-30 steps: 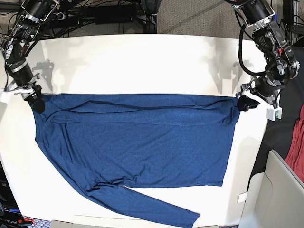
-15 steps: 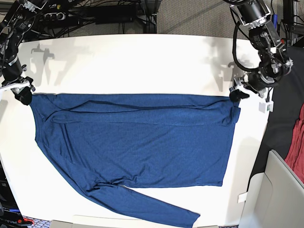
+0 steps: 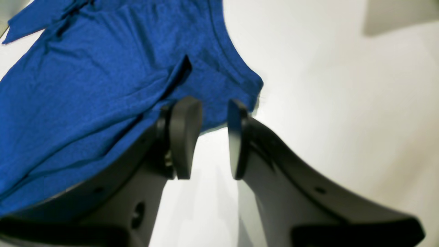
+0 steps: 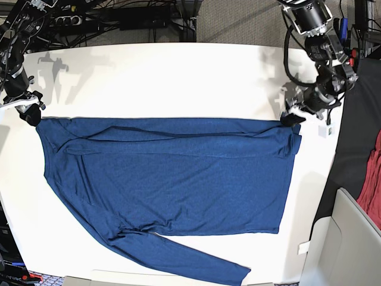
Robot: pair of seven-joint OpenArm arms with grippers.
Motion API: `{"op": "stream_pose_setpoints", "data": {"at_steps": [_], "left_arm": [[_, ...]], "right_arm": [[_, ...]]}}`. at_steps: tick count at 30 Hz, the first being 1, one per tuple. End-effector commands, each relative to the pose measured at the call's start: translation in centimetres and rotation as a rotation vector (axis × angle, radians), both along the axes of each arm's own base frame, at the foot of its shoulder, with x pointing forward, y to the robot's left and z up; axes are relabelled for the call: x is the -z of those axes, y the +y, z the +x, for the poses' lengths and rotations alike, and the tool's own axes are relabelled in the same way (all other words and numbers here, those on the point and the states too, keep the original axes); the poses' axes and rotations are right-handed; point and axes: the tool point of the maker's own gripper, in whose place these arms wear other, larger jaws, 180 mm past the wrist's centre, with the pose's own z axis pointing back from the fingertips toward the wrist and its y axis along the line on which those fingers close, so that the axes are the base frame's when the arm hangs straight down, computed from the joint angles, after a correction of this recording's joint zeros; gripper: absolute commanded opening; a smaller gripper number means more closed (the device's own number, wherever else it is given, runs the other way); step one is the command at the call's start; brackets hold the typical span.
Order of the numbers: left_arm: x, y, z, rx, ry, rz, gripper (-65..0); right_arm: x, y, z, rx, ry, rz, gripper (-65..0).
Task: Fold the T-shirt properly
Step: 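Release and regrasp the shoulder edge with both grippers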
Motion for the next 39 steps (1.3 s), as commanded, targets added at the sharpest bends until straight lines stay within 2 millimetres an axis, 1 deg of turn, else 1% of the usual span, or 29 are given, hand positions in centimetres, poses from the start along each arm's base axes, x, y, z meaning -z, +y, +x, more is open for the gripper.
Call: {"op": "stream_pose_setpoints", "data": {"at_steps": [1,2,4,7,10,12,14,16,18,19,21,23,26,28,31,36,39], "left_arm": [[-1.7,0.0,1.5,0.001,-0.063,-0.002,-40.5],[-2.0,-0.1,1.8,0.002,-0.072,-0.002,-40.5],[-2.1,-1.0,2.6,0.003,-0.082,-0.029,-40.5],[-1.4,-1.5,3.5,0.000,-0.067,-0.069,-40.7],[-0.4,-2.0,3.8,-0.001,-0.038,-0.103,-41.0],[-0.1,-2.1,3.6,0.001,-0.032,-0.108,-42.9],[0.0,-2.1,3.5,0.001,-0.029,-0.108,-46.2],[0.0,-2.0,3.5,-0.001,-0.030,-0.109,-49.2],[0.0,-2.0,3.4,-0.001,-0.026,-0.111,-50.4],[-0.2,-1.8,3.4,-0.002,-0.030,-0.105,-50.1],[-1.2,-1.4,3.4,0.000,-0.058,-0.078,-49.2],[-2.0,-1.0,2.5,0.002,-0.077,-0.039,-48.0],[-3.6,-0.1,1.9,0.005,-0.111,0.024,-46.3],[-3.7,0.3,1.4,0.007,-0.109,0.045,-45.4],[-3.3,0.5,1.1,0.004,-0.100,0.048,-44.8],[-1.1,0.2,0.6,-0.006,-0.043,0.004,-44.8],[-0.3,0.1,0.4,-0.009,-0.019,-0.013,-44.8]], "right_arm": [[-1.5,-0.3,0.6,-0.006,-0.050,-0.022,-47.4],[-1.4,-0.3,0.6,-0.005,-0.048,-0.020,-47.4],[-1.1,-0.3,0.2,-0.005,-0.038,-0.020,-47.4],[-0.9,-0.3,-0.1,-0.003,-0.029,-0.022,-47.4],[-0.8,-1.6,-1.2,0.032,-0.015,-0.033,-47.4],[-0.9,-2.3,-1.8,0.054,-0.013,-0.039,-47.4],[-0.9,-2.9,-2.4,0.068,-0.005,-0.048,-47.4],[-0.9,-3.2,-2.6,0.075,-0.001,-0.052,-47.4],[-0.9,-3.2,-2.6,0.075,-0.001,-0.052,-47.4],[-0.9,-3.2,-2.6,0.075,-0.001,-0.052,-47.4],[-0.9,-3.2,-2.6,0.075,-0.001,-0.052,-47.4],[-0.9,-3.1,-2.6,0.075,-0.002,-0.049,-47.4],[-0.8,-2.8,-2.3,0.072,-0.007,-0.042,-47.4],[-0.8,-2.8,-2.3,0.071,-0.009,-0.039,-47.4],[-0.8,-2.8,-2.1,0.072,-0.011,-0.037,-47.4],[-0.9,-2.8,-2.1,0.073,-0.013,-0.038,-47.4],[-0.9,-2.9,-2.4,0.075,-0.010,-0.039,-47.4]]}}
